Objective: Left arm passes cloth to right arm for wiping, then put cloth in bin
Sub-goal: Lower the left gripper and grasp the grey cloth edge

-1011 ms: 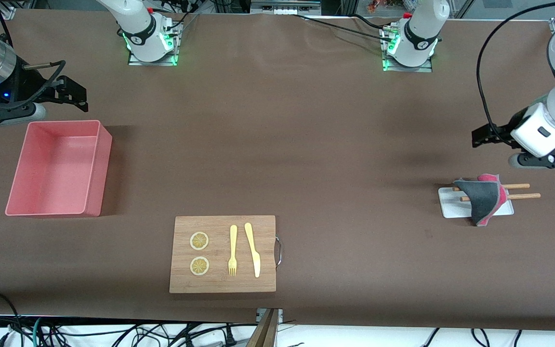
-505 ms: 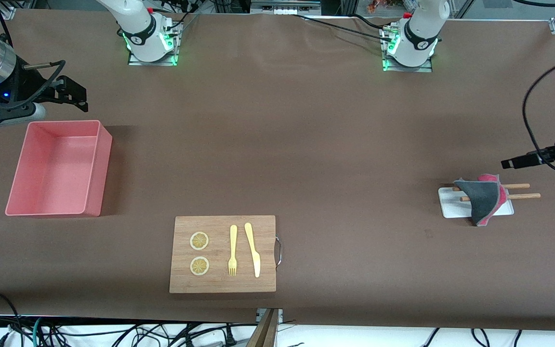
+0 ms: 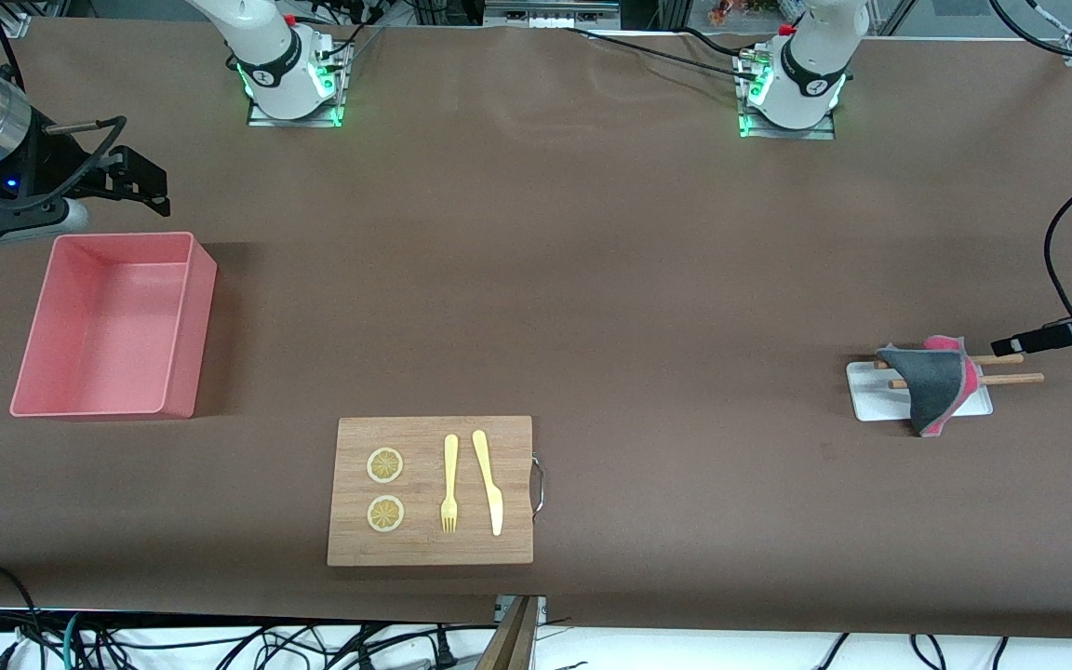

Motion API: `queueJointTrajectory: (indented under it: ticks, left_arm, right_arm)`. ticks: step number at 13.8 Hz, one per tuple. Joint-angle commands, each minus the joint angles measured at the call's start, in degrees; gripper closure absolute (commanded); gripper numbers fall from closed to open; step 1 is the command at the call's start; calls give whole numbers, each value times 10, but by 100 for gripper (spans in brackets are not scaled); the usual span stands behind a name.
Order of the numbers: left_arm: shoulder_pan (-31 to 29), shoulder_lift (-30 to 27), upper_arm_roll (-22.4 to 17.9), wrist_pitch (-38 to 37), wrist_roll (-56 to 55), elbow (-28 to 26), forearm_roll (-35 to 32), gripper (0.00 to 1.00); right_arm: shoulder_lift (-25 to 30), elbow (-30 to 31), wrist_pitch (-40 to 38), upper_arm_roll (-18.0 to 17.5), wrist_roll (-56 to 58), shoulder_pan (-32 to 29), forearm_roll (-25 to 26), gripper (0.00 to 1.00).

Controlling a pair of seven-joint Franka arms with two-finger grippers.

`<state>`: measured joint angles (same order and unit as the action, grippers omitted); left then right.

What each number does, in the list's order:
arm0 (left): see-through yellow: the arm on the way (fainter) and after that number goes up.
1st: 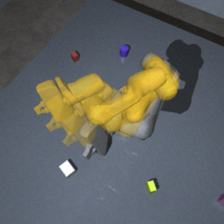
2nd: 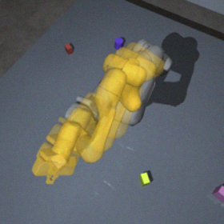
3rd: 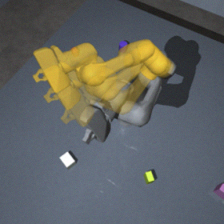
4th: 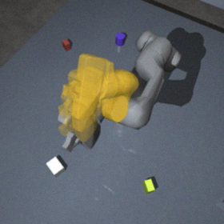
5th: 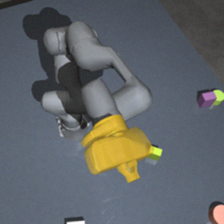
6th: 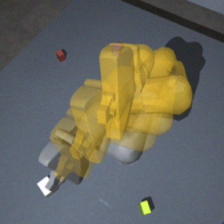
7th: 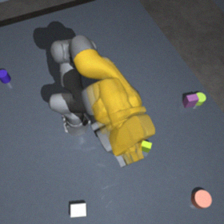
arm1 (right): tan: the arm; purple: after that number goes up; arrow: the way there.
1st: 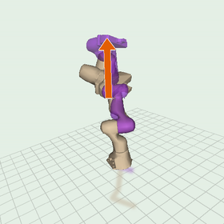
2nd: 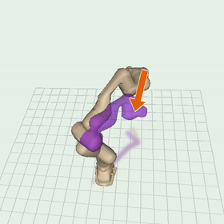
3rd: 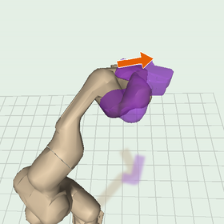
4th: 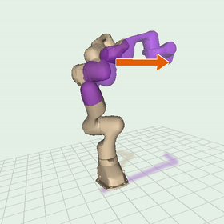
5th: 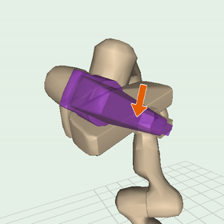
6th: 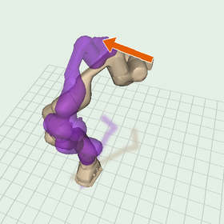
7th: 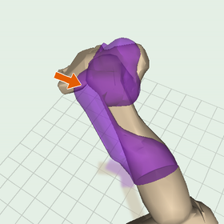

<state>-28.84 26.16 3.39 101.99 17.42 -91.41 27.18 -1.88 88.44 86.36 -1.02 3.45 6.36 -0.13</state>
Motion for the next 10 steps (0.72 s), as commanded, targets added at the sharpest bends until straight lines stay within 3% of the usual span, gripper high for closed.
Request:
queueJointTrajectory:
  ticks: [1, 5, 7, 10]
  left_arm:
    - [-17, 49, 8, 14, 80, 13, 39, 29]
    - [-23, 57, 9, 11, 124, -6, 65, 29]
    - [-23, 57, 9, 8, 125, -12, 75, 38]
    - [-25, 54, 8, -12, 124, -19, 76, 41]
  right_arm:
    - [-1, -8, -2, -3, 0, -4, -8, 0]
    - [0, -7, -2, -3, 0, -4, -8, 0]
    - [0, -7, -2, -3, 0, -4, -8, 0]
    - [-1, -7, -2, -3, 0, -4, -8, 0]
